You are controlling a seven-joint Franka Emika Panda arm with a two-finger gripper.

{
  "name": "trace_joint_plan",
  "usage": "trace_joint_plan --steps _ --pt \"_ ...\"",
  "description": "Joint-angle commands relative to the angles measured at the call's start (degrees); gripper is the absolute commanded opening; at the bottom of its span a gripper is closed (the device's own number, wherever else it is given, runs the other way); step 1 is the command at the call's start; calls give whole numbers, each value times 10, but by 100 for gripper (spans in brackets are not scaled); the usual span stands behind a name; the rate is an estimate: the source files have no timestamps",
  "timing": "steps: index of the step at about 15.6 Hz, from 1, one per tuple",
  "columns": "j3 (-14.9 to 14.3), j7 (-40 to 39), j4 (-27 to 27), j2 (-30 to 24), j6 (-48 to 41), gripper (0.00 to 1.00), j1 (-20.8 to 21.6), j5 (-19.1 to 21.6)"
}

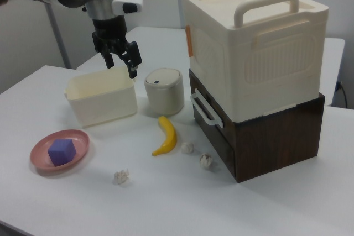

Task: Put the cube on the table
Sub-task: 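Move the open gripper over the purple cube on the pink plate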

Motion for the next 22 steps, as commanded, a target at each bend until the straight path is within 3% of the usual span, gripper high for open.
trace_joint_plan --steps 1,10,14,17,19,22 --pt "-11 -2 -10 -6 14 100 13 0" --pt "-9 -5 -15 -7 12 100 17 -2" --pt "-1 -68 -25 -8 4 100 18 -4" --pt "29 -100 -53 -10 2 100 18 -15" --pt "69 -120 -78 -7 4 100 18 -46" --pt "112 -120 -97 -5 7 100 17 -53"
